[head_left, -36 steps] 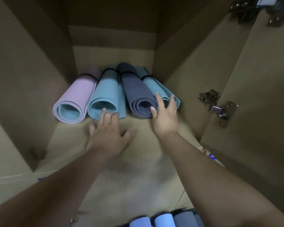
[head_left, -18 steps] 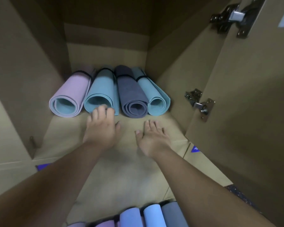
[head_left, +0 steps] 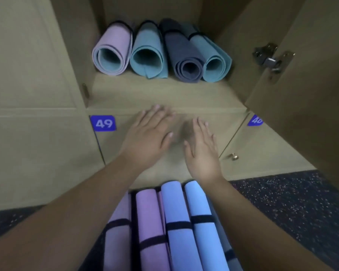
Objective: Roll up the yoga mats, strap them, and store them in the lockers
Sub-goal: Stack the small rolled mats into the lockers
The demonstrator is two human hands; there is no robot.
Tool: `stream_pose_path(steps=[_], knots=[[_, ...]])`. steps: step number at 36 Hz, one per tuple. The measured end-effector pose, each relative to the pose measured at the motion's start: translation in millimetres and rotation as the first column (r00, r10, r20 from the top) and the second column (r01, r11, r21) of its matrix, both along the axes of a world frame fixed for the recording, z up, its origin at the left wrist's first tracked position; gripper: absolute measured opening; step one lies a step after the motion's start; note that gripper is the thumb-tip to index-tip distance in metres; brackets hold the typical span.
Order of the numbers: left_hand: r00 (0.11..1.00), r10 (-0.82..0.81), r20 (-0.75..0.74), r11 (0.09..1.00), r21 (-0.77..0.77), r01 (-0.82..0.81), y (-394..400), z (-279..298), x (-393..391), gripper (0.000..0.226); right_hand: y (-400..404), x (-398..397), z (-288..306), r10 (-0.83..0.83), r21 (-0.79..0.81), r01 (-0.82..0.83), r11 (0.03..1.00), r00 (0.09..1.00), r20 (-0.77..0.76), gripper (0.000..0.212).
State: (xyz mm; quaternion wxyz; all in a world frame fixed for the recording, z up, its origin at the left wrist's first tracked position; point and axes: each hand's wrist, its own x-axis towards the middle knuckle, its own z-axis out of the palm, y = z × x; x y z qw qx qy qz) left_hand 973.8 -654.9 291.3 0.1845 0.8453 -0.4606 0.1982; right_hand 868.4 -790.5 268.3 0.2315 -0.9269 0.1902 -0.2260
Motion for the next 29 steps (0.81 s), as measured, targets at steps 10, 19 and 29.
stream_pose_path(steps=[10,19,29], knots=[[0.746,0.297,-0.596,0.951,0.258,-0.172,96,-176,-53,0.057,54,-77,-159,-0.006,0.204,0.12,0.972,0.873,-0.488,0.071],[0.235,0.454,-0.86,0.873,0.375,-0.312,147,-265,-113,0.075,87,-95,-200,0.058,0.176,0.083,0.981,0.74,-0.67,0.082],[-0.086,0.414,-0.906,0.842,0.417,-0.342,172,-297,-140,0.099,107,-102,-218,0.056,0.095,0.025,0.995,0.649,-0.759,0.075]])
